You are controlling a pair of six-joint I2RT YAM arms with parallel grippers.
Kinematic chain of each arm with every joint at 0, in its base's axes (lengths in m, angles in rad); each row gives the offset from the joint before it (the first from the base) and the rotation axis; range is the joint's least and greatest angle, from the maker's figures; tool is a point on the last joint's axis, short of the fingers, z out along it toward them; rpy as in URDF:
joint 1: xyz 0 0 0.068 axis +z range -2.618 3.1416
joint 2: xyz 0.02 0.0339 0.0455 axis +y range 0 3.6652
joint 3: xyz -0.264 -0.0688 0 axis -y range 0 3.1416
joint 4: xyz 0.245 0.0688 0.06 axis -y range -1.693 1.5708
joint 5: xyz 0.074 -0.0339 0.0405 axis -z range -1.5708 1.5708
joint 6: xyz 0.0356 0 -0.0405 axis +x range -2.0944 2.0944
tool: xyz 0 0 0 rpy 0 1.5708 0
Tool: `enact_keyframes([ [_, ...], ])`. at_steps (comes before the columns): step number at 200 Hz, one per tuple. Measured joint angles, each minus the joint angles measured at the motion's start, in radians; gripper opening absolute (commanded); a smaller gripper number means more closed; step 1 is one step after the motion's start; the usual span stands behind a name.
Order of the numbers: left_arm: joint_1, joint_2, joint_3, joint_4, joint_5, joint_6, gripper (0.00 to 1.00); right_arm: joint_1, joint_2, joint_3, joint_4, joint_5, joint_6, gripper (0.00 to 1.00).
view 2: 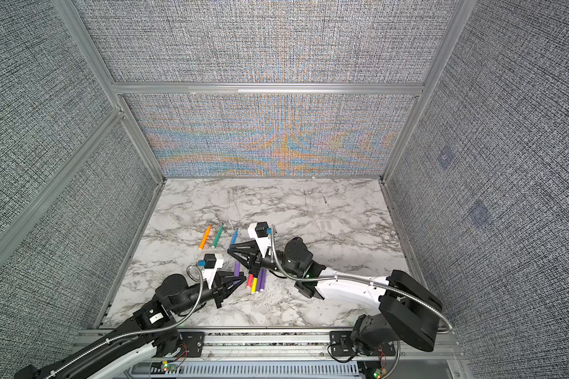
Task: Remove pen caps from pens
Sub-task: Open the pen cap on the pen, then pick up the pen from the middle-left of the table.
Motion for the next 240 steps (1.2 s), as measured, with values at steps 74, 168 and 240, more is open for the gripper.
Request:
enact_keyframes([
  [74,0.0,0.086,0.0,0.176,-0.038,-0.005,0.0,0.002,-0.058,0.176,-0.294,0.035,-0.091,0.0],
  [168,0.01,0.201,0.126,-0.206,-0.348,-0.1,0.0,-0.001,-0.292,0.319,-0.427,0.3,-0.262,0.0],
  [240,0.301,0.589,0.506,-0.539,-0.47,0.008,0.0,-0.068,-0.361,0.101,-0.872,0.954,-0.402,0.0],
])
